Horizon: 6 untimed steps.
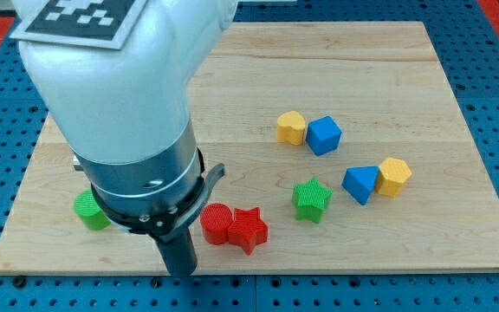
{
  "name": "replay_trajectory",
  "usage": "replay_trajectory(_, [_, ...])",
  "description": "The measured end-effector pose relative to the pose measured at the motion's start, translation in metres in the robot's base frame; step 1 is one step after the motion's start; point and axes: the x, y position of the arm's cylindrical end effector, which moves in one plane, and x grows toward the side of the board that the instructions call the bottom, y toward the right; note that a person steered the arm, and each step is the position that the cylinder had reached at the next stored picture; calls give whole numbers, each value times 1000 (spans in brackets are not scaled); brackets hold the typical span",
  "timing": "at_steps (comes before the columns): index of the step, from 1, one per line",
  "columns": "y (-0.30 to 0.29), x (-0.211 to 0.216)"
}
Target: Push the green star into the green circle
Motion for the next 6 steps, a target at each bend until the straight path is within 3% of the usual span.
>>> replay_trajectory(2, [168, -4])
replay_trajectory(5, [143, -122])
replay_trajectory(6, [48, -128])
